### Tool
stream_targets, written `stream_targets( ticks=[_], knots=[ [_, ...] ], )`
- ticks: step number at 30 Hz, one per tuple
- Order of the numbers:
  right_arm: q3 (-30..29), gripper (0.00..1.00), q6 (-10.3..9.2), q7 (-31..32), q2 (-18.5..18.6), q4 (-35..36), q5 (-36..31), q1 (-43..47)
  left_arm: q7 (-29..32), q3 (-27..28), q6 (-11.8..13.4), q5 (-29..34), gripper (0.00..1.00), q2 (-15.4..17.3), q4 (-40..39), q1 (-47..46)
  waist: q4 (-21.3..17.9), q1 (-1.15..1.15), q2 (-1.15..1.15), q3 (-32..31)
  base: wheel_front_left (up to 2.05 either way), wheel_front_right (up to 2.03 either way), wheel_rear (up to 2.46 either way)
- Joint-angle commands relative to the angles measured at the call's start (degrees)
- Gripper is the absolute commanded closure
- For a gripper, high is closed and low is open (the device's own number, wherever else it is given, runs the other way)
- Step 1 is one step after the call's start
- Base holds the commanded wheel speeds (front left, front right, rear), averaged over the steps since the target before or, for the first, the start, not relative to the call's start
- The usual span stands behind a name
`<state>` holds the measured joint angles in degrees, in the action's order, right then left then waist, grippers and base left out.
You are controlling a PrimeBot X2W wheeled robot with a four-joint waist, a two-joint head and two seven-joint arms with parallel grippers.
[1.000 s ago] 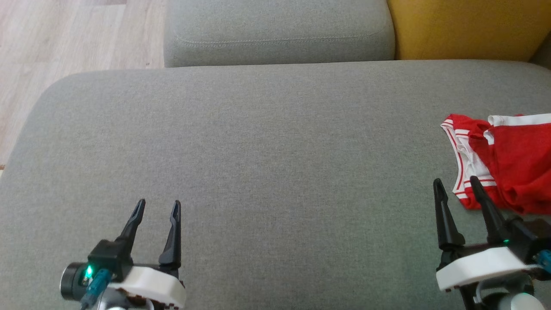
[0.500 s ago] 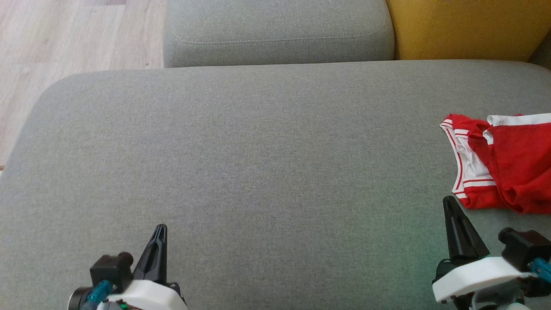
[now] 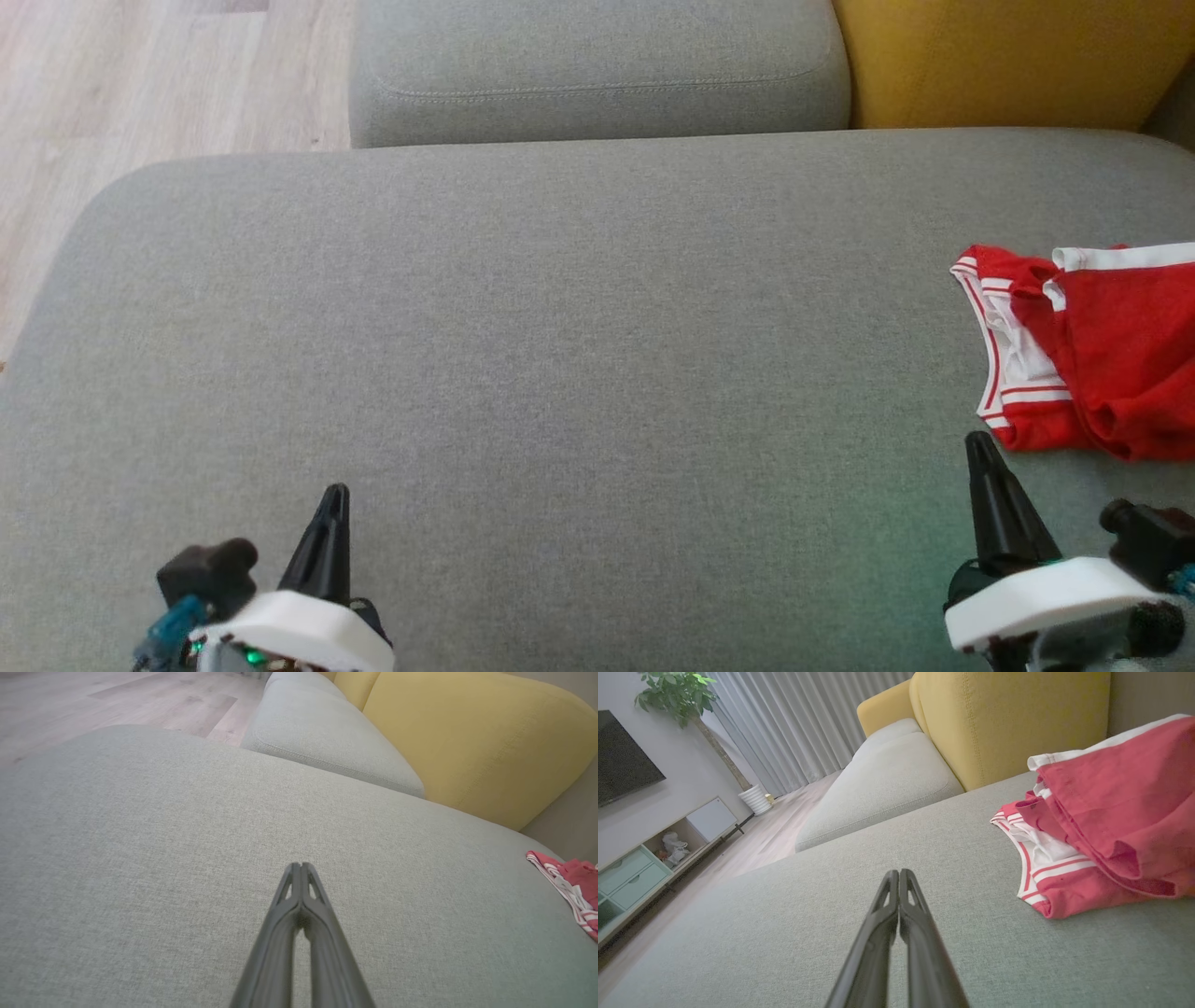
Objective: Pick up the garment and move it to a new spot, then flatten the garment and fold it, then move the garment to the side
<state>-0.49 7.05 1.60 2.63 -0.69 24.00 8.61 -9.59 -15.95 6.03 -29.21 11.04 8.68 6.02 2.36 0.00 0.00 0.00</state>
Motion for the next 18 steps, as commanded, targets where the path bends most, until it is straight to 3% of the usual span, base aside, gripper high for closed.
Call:
stream_targets(
  ticks=[1, 18],
  knots=[
    [0.0, 1.0, 0.11, -0.1, 0.9, 1.5, 2.1, -3.2, 0.2, 1.3, -0.5, -1.8, 1.0, 0.3, -1.5, -3.2, 0.0, 0.0, 0.0, 0.0, 0.0, 0.0, 0.0],
    [-0.3, 1.0, 0.16, 0.1, 1.3, -0.8, 13.1, -5.0, 2.2, 4.1, -2.6, -12.0, 1.0, -0.6, -0.4, -4.6, -0.4, 0.0, 0.0, 0.0, 0.0, 0.0, 0.0]
  ],
)
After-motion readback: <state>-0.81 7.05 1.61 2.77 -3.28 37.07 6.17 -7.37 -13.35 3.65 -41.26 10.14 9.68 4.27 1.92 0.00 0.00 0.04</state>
